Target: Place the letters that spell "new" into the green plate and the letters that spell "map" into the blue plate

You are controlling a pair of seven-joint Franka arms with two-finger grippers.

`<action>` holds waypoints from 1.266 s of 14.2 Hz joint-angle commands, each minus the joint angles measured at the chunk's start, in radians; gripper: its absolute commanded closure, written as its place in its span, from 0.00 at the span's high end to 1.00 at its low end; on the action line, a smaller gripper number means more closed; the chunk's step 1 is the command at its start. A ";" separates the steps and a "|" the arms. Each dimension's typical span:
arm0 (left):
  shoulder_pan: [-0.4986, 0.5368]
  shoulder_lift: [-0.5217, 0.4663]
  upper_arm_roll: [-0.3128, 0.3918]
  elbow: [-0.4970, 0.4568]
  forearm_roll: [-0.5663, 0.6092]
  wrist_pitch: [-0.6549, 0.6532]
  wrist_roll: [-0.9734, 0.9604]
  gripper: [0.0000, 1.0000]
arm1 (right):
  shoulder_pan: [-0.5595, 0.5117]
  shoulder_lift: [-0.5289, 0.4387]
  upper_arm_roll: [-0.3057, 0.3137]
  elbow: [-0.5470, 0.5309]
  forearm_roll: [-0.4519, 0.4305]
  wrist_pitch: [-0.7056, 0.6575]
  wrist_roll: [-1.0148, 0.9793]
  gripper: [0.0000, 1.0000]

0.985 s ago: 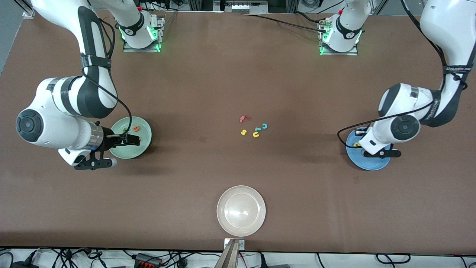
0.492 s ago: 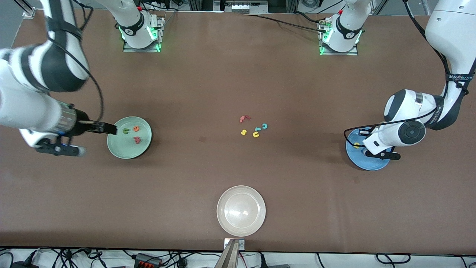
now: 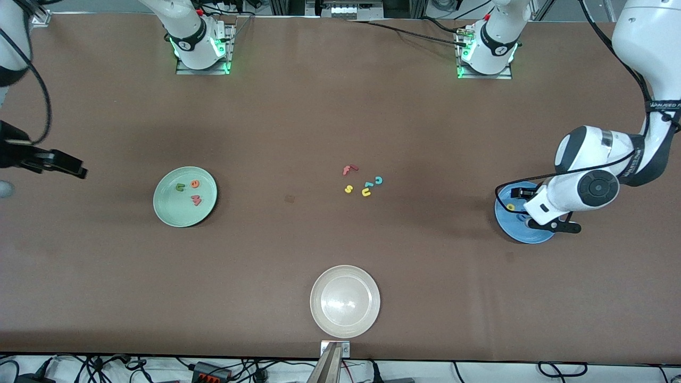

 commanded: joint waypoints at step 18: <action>-0.450 -0.600 0.522 0.045 -0.468 -0.194 0.259 1.00 | -0.168 -0.281 0.175 -0.278 -0.046 -0.037 -0.077 1.00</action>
